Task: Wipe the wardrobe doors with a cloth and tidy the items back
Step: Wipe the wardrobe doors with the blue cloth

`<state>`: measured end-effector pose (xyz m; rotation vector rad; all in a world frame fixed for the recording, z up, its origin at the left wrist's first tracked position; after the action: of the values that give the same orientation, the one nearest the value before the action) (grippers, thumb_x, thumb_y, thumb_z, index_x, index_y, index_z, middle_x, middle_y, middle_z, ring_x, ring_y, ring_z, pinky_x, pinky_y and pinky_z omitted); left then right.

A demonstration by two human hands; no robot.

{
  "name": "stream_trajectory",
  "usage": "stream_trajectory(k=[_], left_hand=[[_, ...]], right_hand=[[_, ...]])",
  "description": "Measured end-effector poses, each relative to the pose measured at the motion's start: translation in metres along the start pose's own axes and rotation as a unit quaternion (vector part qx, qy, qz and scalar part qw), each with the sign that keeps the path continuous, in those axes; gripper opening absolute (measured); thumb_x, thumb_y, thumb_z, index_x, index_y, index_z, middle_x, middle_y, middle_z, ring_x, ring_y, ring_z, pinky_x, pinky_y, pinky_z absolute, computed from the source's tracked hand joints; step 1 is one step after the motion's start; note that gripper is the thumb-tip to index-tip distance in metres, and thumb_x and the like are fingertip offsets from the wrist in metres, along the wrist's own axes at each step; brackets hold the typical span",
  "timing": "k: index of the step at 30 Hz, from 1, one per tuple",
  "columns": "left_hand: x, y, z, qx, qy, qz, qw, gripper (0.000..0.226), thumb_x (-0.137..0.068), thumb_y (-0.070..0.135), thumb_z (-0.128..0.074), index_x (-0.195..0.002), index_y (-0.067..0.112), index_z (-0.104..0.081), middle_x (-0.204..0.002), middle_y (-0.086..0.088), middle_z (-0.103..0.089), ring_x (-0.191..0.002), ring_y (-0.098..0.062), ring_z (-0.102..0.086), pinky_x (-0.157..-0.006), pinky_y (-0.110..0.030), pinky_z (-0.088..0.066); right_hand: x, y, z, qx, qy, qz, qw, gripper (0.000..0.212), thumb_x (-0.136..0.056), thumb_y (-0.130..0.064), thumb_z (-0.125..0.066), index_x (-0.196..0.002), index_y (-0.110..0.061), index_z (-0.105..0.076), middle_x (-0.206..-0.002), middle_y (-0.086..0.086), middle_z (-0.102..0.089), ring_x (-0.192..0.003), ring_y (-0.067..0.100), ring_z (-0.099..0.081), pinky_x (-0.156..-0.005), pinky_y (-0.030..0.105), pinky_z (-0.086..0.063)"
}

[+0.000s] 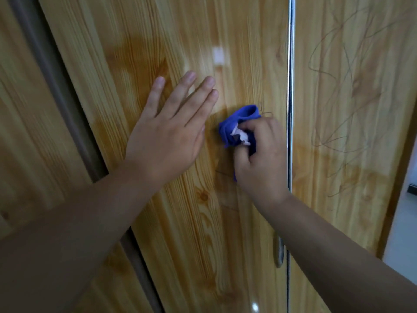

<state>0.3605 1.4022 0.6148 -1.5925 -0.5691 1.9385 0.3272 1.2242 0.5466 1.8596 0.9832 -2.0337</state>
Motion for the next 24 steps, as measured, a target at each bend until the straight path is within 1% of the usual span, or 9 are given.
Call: stream_trajectory(k=[3, 6, 8, 10, 12, 14, 16, 21, 24], left_hand=[[0.0, 0.001, -0.002, -0.004, -0.001, -0.002, 1.0, 0.056, -0.113, 0.032, -0.026, -0.166, 0.015, -0.023, -0.174, -0.002, -0.02, -0.161, -0.028, -0.016, -0.128, -0.059, -0.01], [0.0, 0.0, -0.004, -0.001, -0.001, -0.002, 1.0, 0.056, -0.113, 0.032, -0.026, -0.166, 0.015, -0.02, -0.175, -0.002, -0.017, -0.162, -0.028, -0.014, -0.128, -0.059, -0.009], [0.001, 0.0, -0.005, -0.004, 0.0, -0.002, 1.0, 0.056, -0.113, 0.032, -0.027, -0.166, 0.015, -0.02, -0.175, -0.002, -0.017, -0.162, -0.029, -0.014, -0.128, -0.06, -0.009], [0.0, 0.0, -0.005, -0.004, 0.001, -0.003, 1.0, 0.056, -0.114, 0.033, -0.027, -0.166, 0.015, -0.02, -0.175, -0.002, -0.018, -0.162, -0.028, -0.015, -0.128, -0.06, -0.01], [0.0, 0.001, -0.004, -0.002, 0.002, -0.004, 1.0, 0.057, -0.114, 0.035, -0.027, -0.167, 0.015, -0.02, -0.175, -0.002, -0.018, -0.162, -0.028, -0.014, -0.129, -0.059, -0.01], [0.0, 0.001, -0.004, 0.001, -0.001, -0.002, 1.0, 0.057, -0.114, 0.036, -0.026, -0.167, 0.015, -0.02, -0.175, -0.002, -0.017, -0.162, -0.028, -0.014, -0.129, -0.058, -0.008], [0.001, 0.001, -0.003, -0.002, -0.005, -0.001, 1.0, 0.058, -0.114, 0.037, -0.026, -0.167, 0.015, -0.019, -0.175, -0.003, -0.017, -0.162, -0.028, -0.013, -0.129, -0.058, -0.006], [0.0, 0.002, -0.002, -0.008, -0.008, 0.0, 1.0, 0.059, -0.114, 0.037, -0.025, -0.167, 0.013, -0.018, -0.175, -0.004, -0.016, -0.162, -0.029, -0.013, -0.129, -0.059, -0.006], [0.0, 0.002, -0.002, -0.013, -0.011, 0.0, 1.0, 0.059, -0.114, 0.036, -0.025, -0.167, 0.013, -0.017, -0.175, -0.005, -0.016, -0.162, -0.03, -0.014, -0.129, -0.06, -0.006]], right_hand=[[0.035, -0.001, -0.023, 0.044, -0.013, 0.001, 0.999, 0.007, -0.087, -0.011, -0.061, -0.086, -0.004, -0.064, -0.094, 0.01, -0.059, -0.088, 0.024, -0.05, -0.079, 0.028, -0.037], [0.095, -0.002, -0.036, 0.029, -0.068, 0.018, 0.997, 0.007, -0.086, -0.016, -0.062, -0.087, -0.01, -0.059, -0.099, 0.007, -0.055, -0.088, 0.021, -0.048, -0.079, 0.026, -0.035], [0.129, -0.003, -0.039, 0.023, -0.108, 0.05, 0.993, 0.016, -0.083, -0.011, -0.066, -0.091, -0.014, -0.052, -0.103, 0.003, -0.051, -0.087, 0.022, -0.049, -0.08, 0.025, -0.037], [0.146, -0.001, -0.041, 0.026, -0.117, 0.064, 0.991, 0.029, -0.078, -0.004, -0.075, -0.09, -0.015, -0.051, -0.101, 0.005, -0.054, -0.084, 0.024, -0.052, -0.075, 0.031, -0.045], [0.146, 0.001, -0.04, 0.022, -0.128, 0.074, 0.989, 0.029, -0.076, -0.002, -0.079, -0.088, -0.013, -0.055, -0.096, 0.008, -0.06, -0.082, 0.025, -0.054, -0.074, 0.035, -0.048], [0.137, 0.005, -0.035, 0.023, -0.145, 0.101, 0.984, 0.019, -0.078, -0.002, -0.078, -0.084, -0.01, -0.062, -0.091, 0.008, -0.063, -0.082, 0.025, -0.054, -0.074, 0.036, -0.048], [0.116, 0.009, -0.028, 0.024, -0.151, 0.099, 0.983, 0.017, -0.076, -0.001, -0.081, -0.081, -0.008, -0.066, -0.089, 0.008, -0.063, -0.083, 0.023, -0.052, -0.073, 0.035, -0.046], [0.004, 0.019, -0.005, 0.039, -0.053, 0.057, 0.996, 0.009, -0.078, 0.002, -0.072, -0.085, -0.001, -0.066, -0.093, 0.017, -0.061, -0.089, 0.031, -0.052, -0.079, 0.034, -0.039], [-0.066, 0.026, 0.007, 0.053, 0.009, 0.045, 0.998, 0.007, -0.08, 0.002, -0.063, -0.087, -0.001, -0.064, -0.093, 0.016, -0.06, -0.089, 0.034, -0.055, -0.08, 0.032, -0.038]])
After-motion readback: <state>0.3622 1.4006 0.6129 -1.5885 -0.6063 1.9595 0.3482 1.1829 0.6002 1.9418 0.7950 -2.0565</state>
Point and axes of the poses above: each hand's wrist, its own x-axis away from the middle knuckle, its own z-axis out of the back of the hand, y = z × x, the point moved 1 cm from there along -x, towards the middle knuckle
